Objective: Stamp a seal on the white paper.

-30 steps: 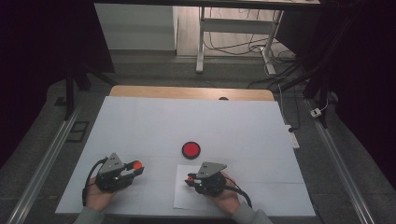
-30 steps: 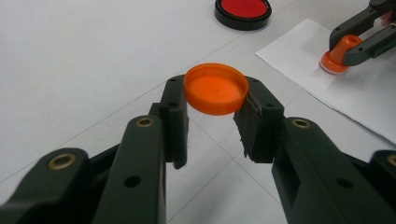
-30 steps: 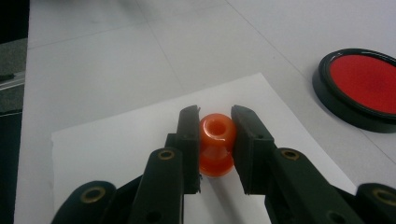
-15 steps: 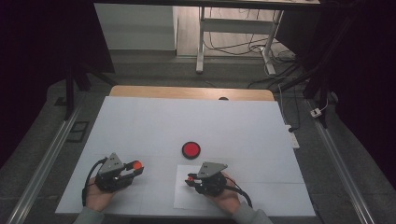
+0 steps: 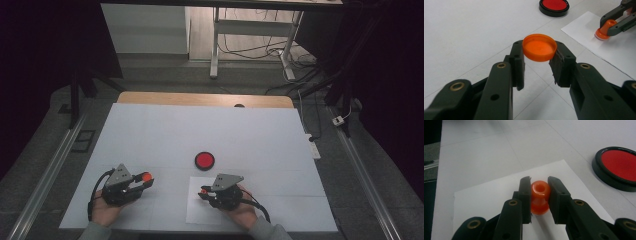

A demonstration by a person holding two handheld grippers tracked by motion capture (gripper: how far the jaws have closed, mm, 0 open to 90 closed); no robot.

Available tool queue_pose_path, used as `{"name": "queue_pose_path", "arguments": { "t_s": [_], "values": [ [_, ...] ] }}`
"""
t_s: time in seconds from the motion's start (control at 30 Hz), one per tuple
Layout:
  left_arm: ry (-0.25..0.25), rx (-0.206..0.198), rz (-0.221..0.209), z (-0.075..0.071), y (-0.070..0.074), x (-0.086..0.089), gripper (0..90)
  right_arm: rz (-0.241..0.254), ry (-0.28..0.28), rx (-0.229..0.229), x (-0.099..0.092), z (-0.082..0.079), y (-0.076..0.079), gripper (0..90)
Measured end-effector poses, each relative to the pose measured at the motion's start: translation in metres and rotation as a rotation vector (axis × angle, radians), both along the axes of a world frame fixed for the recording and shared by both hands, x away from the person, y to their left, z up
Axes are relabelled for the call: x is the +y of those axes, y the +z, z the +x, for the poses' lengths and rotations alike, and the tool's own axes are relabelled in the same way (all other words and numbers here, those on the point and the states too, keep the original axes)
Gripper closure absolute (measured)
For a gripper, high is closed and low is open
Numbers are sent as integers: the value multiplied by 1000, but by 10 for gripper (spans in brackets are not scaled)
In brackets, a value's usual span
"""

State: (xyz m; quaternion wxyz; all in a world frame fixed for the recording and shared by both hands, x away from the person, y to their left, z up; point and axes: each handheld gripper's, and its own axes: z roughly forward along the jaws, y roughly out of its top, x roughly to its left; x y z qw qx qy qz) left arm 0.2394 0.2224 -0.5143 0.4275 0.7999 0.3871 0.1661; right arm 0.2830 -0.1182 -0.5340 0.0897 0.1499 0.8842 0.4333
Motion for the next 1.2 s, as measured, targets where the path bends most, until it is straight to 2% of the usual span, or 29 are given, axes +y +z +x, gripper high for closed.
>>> {"name": "queue_pose_path", "arguments": {
  "t_s": [0.13,0.33,0.43,0.5,0.57,0.77,0.93,1.2],
  "values": [
    [0,1,0,0,0,0,652,1,-3,-4,0,-1,0,733],
    [1,1,1,1,-1,0,651,24,-19,31,-2,3,2,729],
    [3,1,1,1,-1,1,651,123,-38,34,-7,5,11,729],
    [1,3,2,2,-1,1,652,148,-41,27,-10,6,18,728],
    [0,4,3,2,-1,1,651,165,-38,37,-13,6,21,729],
    [1,0,2,1,-1,1,651,198,-40,65,-14,7,25,729],
    [-1,2,2,1,-1,0,651,198,-47,69,-15,8,28,729],
    [-6,9,7,2,-3,-2,651,224,-49,68,-18,9,33,729]
  ]
}}
